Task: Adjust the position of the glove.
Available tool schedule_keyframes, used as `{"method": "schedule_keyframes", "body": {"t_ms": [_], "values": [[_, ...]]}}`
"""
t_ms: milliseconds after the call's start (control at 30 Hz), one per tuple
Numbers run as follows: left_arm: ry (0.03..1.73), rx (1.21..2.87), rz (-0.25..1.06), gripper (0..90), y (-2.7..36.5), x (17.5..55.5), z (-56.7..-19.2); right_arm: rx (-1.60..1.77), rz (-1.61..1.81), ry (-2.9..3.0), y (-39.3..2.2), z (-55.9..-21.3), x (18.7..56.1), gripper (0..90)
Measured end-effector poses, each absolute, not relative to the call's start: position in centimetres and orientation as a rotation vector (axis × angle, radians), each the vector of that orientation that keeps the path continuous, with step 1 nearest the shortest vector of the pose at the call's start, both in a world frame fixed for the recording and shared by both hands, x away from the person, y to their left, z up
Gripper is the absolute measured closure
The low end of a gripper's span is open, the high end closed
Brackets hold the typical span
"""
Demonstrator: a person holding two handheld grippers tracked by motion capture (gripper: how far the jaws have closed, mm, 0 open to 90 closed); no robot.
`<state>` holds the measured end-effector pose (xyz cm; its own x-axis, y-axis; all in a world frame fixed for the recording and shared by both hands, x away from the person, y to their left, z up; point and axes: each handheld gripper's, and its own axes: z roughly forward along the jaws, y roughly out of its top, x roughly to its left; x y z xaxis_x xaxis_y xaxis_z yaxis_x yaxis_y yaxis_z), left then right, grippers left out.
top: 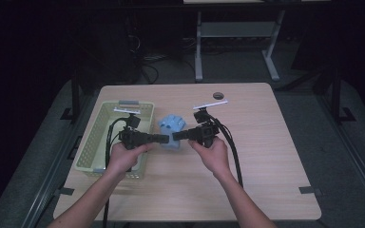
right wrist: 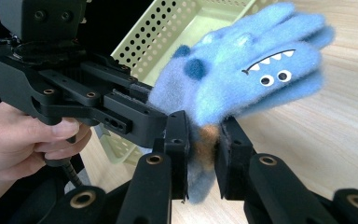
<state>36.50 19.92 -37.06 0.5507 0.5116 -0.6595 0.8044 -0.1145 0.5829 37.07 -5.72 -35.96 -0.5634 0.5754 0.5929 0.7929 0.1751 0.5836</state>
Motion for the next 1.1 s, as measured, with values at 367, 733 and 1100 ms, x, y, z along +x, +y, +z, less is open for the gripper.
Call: {"method": "schedule_keyframes", "body": {"t_ms": [367, 733, 1100], "values": [[1.094, 1.768, -0.346, 72.3, 21.3, 36.4, -36.7, -1.281, -1.338, -2.236, -4.3, -35.5, 37.4, 76.7], [1.091, 1.776, -0.322, 72.3, 22.8, 36.2, -36.1, -1.247, -1.340, -2.249, -2.7, -35.0, 37.6, 76.7], [1.105, 1.751, -0.311, 72.4, 24.8, 36.2, -35.4, -1.214, -1.358, -2.256, -0.9, -34.3, 38.1, 76.8]]}}
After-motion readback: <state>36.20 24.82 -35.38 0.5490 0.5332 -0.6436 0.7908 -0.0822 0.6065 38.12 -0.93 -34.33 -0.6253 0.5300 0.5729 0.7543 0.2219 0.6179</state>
